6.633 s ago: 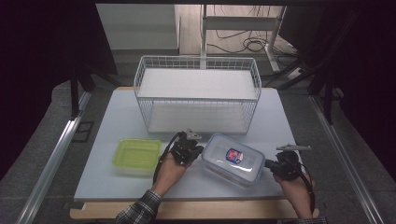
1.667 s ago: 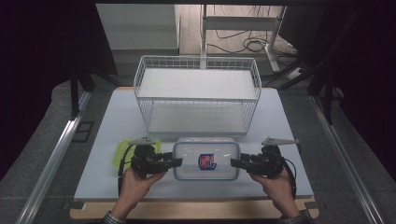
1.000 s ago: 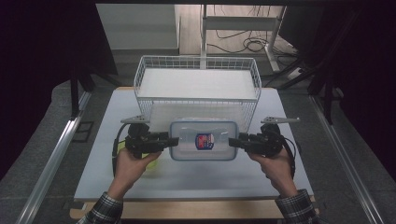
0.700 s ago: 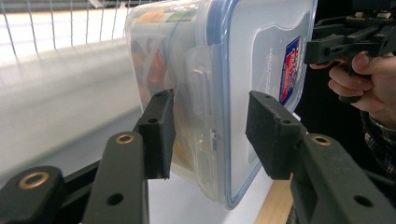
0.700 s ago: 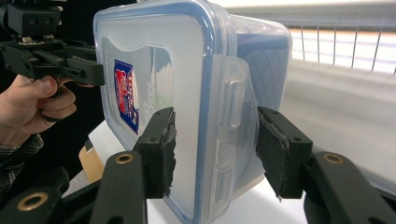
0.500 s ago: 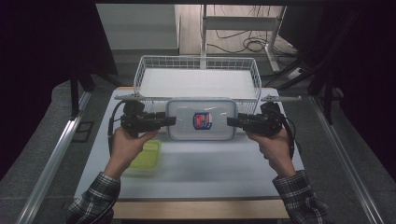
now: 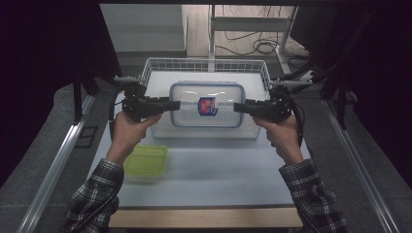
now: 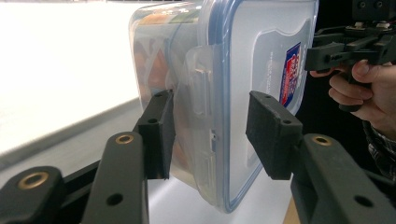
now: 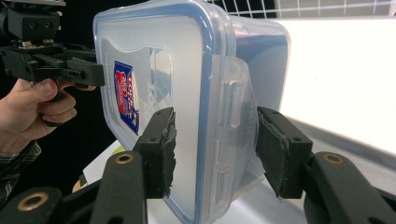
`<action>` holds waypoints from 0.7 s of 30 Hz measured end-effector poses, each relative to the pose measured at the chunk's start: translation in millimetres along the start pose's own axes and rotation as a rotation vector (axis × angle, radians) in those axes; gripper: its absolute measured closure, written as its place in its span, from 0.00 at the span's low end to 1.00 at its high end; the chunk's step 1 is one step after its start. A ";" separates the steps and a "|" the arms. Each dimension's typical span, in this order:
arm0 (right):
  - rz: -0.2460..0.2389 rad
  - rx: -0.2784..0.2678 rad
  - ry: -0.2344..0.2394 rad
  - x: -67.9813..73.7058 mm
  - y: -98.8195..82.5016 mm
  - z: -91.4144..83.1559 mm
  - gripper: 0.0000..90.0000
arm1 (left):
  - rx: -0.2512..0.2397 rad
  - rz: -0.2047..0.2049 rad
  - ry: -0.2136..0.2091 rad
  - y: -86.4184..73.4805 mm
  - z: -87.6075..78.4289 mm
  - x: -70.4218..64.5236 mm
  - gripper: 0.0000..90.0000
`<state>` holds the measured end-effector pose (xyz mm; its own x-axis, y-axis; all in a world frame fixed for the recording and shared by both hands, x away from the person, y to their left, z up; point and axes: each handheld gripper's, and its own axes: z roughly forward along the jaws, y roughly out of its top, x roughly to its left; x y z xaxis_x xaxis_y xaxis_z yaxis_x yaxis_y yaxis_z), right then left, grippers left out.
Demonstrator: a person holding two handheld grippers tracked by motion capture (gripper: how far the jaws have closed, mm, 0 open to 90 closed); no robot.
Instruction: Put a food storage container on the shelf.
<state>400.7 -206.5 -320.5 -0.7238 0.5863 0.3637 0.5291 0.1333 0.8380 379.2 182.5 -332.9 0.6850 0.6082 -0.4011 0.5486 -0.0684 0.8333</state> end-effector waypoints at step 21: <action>0.006 -0.039 -0.005 -21.6 42.4 17.6 0.55 | -0.027 -0.006 0.019 41.8 8.4 24.9 0.58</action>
<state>446.5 -199.4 -300.0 -0.7185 0.5909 0.3668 0.5157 0.0988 0.8510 423.2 188.1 -311.3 0.6728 0.6232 -0.3987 0.5388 -0.0435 0.8413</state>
